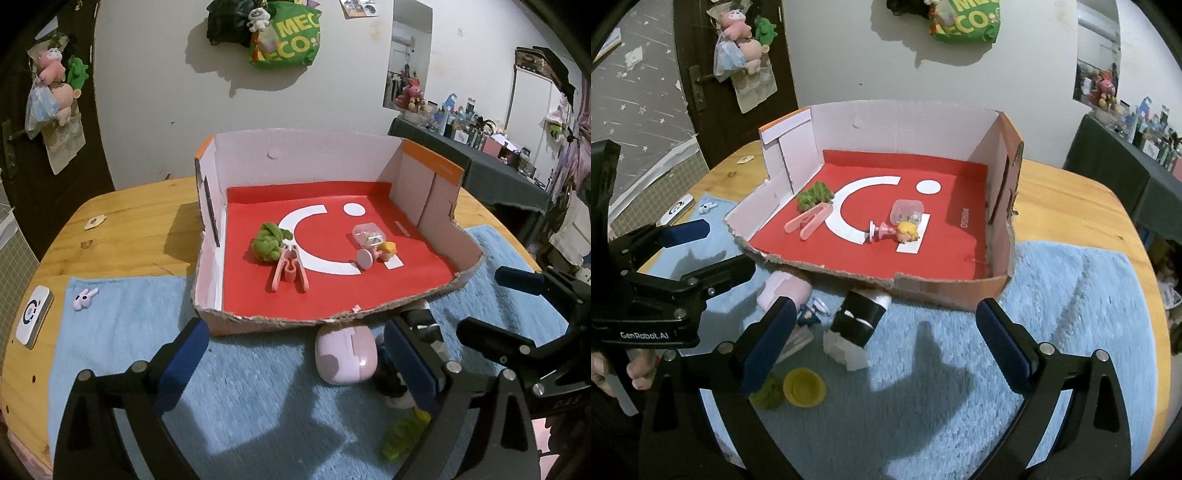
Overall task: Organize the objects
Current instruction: 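Move both tools down over the items lying on the towel, then grasp the pink egg-shaped case with the left tool while the right tool grasps the tissue-wrapped black toy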
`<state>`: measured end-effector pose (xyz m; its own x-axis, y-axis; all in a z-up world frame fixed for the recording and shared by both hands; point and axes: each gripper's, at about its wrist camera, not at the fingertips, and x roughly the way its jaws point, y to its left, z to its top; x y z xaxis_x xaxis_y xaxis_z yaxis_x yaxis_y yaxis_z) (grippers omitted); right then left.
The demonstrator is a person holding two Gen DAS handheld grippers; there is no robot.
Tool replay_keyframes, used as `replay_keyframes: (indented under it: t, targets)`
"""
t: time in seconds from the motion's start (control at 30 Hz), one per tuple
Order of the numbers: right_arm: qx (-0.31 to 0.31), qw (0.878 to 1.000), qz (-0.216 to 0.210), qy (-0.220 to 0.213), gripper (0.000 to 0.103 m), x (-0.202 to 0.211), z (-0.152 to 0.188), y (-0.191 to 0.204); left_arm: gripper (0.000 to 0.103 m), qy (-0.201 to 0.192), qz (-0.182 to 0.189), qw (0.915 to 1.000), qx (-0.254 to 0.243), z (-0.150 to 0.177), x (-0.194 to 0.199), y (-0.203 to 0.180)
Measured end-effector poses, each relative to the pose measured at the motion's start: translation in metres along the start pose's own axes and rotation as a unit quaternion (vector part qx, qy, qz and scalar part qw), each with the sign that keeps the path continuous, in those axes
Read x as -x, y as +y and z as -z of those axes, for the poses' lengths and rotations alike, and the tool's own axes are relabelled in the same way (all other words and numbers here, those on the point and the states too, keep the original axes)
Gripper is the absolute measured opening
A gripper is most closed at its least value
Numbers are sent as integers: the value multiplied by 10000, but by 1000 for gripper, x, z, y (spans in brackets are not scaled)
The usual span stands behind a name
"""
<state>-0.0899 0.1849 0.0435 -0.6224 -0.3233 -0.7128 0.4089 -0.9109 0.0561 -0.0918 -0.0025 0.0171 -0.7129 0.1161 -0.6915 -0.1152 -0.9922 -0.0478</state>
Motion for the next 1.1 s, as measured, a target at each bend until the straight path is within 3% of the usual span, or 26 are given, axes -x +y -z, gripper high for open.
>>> replay_keyframes:
  t: [0.6, 1.1]
  targets:
    - [-42, 9999, 67, 153, 99, 0, 24, 2, 98, 155, 45, 9999, -22, 22, -1, -7]
    - [-13, 9990, 84, 447, 99, -24, 31, -4, 98, 399, 111, 9991, -26, 24, -23, -9]
